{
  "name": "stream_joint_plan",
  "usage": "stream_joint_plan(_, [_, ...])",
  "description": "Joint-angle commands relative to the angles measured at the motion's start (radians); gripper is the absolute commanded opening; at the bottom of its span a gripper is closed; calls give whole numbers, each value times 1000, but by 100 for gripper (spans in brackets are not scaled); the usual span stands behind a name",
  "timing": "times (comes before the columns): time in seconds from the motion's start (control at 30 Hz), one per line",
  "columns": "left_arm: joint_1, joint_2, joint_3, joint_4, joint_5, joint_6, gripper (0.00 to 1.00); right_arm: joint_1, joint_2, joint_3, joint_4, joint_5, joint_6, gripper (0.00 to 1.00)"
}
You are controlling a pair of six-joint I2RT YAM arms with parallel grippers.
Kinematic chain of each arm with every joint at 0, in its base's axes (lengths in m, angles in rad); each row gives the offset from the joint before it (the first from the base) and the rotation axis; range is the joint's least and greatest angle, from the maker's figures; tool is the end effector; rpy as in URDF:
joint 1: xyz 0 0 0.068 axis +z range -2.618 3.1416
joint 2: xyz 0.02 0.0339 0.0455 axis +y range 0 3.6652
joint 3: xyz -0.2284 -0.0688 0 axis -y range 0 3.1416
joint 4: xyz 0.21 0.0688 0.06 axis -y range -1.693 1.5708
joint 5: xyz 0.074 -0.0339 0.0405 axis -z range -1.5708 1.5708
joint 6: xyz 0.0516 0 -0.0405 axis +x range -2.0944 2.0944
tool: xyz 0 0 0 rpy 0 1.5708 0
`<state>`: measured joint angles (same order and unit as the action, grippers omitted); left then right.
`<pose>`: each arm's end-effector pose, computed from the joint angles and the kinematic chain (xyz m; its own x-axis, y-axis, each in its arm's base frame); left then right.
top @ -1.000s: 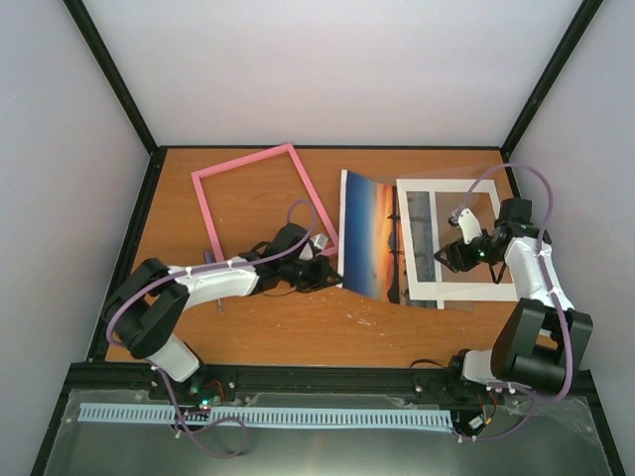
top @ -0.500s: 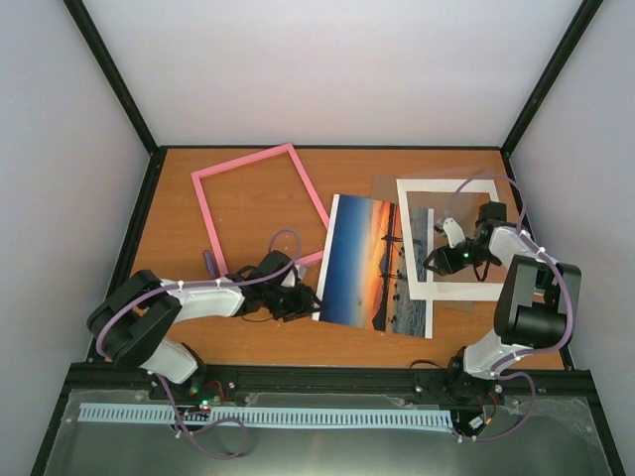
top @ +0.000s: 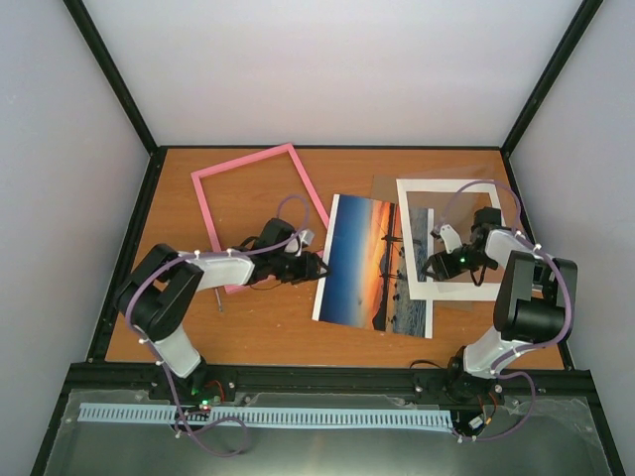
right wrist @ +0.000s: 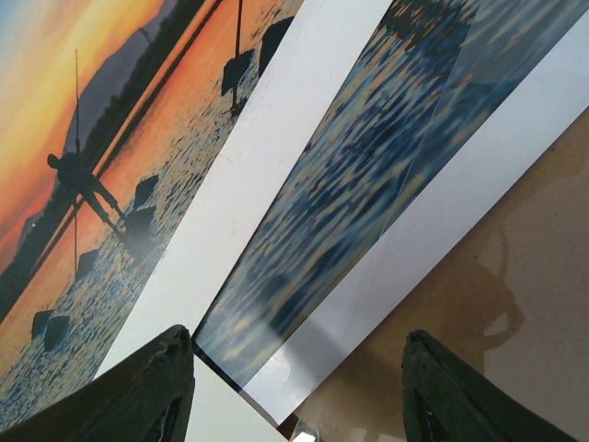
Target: Take the photo out of the frame
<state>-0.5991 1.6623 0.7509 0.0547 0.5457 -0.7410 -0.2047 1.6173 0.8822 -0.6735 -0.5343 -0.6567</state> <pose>0.2279 -0.1881 0.1225 -0.9753 -0.0327 -0.2185 0.1415 0.6670 -0.7315 0.2460 -0.0242 0.1285 -0.8229 -0.3658 -0.4347 -0.5151 0.8031 0.2994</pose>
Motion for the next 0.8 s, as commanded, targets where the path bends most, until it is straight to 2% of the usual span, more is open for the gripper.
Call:
stream_joint_plan(0.0, [5,68,95,42,74,80,49,10,11,-10,10,-10,3,60])
stream_joint_plan(0.23, [5,159,140,72,127,40,40,12,15,-8,3,-23,3,61])
stream_joint_plan(0.4, [5,138,134,61,113,19,37,15,12,-9,1,-26,2,60])
stream_joint_plan(0.47, [5,93,121,37,88,23,38,14,12,-11,1,-28,3,60])
stream_joint_plan(0.63, [5,11,108,-134,-87,52,48,16,7,-9,-1,-28,2,60])
stream_joint_plan(0.77, [5,36,77,-118,-76,54,49,17,6,-9,-2,-30,3,60])
